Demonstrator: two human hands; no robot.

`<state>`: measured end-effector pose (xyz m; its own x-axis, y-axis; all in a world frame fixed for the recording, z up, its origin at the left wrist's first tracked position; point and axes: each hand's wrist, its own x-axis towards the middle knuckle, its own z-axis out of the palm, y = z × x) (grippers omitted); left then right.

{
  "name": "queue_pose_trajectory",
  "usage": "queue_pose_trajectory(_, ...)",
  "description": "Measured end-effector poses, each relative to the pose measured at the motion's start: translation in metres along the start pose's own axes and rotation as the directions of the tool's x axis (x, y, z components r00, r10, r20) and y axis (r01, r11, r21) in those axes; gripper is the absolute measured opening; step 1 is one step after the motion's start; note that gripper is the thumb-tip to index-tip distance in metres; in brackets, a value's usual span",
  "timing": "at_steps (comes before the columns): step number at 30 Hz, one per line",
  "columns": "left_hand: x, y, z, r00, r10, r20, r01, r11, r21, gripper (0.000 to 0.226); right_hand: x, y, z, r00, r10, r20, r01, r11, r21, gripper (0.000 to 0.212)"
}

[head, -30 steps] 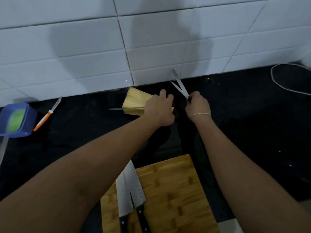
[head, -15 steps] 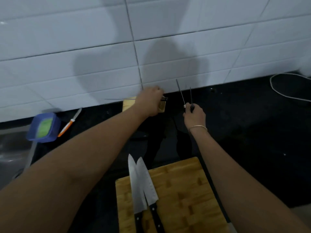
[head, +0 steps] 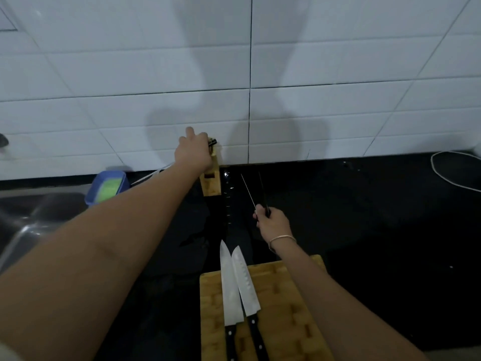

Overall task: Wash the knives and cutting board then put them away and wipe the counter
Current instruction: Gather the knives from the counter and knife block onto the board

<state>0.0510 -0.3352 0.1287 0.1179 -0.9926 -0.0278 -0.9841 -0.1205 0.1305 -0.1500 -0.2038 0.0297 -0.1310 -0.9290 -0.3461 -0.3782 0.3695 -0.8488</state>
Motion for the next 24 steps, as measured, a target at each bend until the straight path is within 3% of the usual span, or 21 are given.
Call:
queue_pose_trajectory(4,-0.028,0.007,-0.002,0.989,0.034,-0.145,-0.054,0.989,-0.135,0.069,-0.02,0.013,-0.008,0.992,0.091,0.09,-0.091,0.996,-0.004,0.037)
queue_pose_trajectory(8,-0.11,0.029,0.025,0.91,0.169,-0.378,-0.272,0.932,-0.238,0.036,-0.047,0.03,-0.016,0.985,0.14,0.105,-0.128,0.985,-0.111,0.033)
queue_pose_trajectory(10,-0.159,0.036,0.052,0.922,0.245,-0.299,-0.324,0.912,-0.253,0.02,-0.067,0.041,-0.015,0.988,0.133,0.08,-0.114,0.97,-0.213,0.031)
queue_pose_trajectory(14,-0.219,0.032,0.097,0.919,0.383,-0.096,-0.395,0.876,-0.277,0.021,-0.106,0.074,-0.011,0.988,0.098,0.123,-0.059,0.957,-0.285,0.032)
queue_pose_trajectory(17,-0.243,0.03,0.112,0.896,0.444,0.018,-0.421,0.862,-0.284,0.017,-0.123,0.09,-0.016,0.965,0.184,0.186,-0.13,0.954,-0.269,0.032)
queue_pose_trajectory(20,-0.261,0.03,0.114,0.868,0.488,0.093,-0.443,0.845,-0.3,0.01,-0.126,0.095,-0.026,0.96,0.231,0.158,-0.193,0.955,-0.223,0.031)
queue_pose_trajectory(22,-0.271,0.036,0.115,0.813,0.563,0.15,-0.5,0.807,-0.316,0.016,-0.125,0.098,-0.034,0.964,0.246,0.104,-0.219,0.951,-0.219,0.028)
queue_pose_trajectory(24,-0.281,0.047,0.116,0.707,0.678,0.199,-0.617,0.73,-0.294,0.02,-0.124,0.103,-0.043,0.97,0.233,0.071,-0.206,0.94,-0.272,0.022)
